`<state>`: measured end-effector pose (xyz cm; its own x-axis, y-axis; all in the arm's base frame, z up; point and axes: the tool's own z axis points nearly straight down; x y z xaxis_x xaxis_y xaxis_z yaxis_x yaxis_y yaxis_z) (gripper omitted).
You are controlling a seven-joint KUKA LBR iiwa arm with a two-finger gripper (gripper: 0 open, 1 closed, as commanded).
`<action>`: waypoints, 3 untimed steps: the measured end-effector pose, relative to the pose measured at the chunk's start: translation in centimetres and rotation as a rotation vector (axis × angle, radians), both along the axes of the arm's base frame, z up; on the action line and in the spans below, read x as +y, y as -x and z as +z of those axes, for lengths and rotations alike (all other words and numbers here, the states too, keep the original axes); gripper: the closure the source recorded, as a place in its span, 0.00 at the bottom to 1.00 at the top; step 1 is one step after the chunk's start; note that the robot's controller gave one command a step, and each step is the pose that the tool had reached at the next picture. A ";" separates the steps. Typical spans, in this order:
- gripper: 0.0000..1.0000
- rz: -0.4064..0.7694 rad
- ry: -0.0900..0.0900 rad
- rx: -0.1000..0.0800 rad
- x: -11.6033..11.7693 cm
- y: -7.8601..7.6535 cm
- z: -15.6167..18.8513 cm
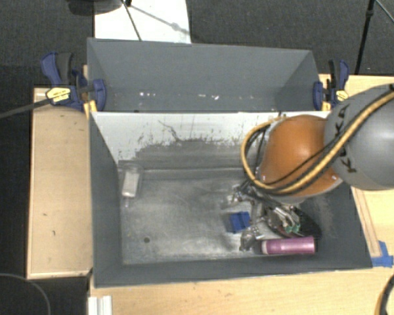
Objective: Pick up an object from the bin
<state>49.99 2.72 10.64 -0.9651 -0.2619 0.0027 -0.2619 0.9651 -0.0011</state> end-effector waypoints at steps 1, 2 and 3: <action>0.00 0.341 -0.003 -0.012 -5.2 -2.6 -3.4; 1.00 0.335 -0.002 -0.015 -5.1 -2.7 -3.2; 0.00 0.333 -0.002 -0.010 -5.2 -2.5 -3.4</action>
Offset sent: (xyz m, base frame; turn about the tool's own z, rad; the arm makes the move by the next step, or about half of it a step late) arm 0.0229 -0.0520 -0.0364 -0.3420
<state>52.51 -2.51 7.28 -0.8264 -0.5631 -0.0067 -0.5631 0.8264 -0.0037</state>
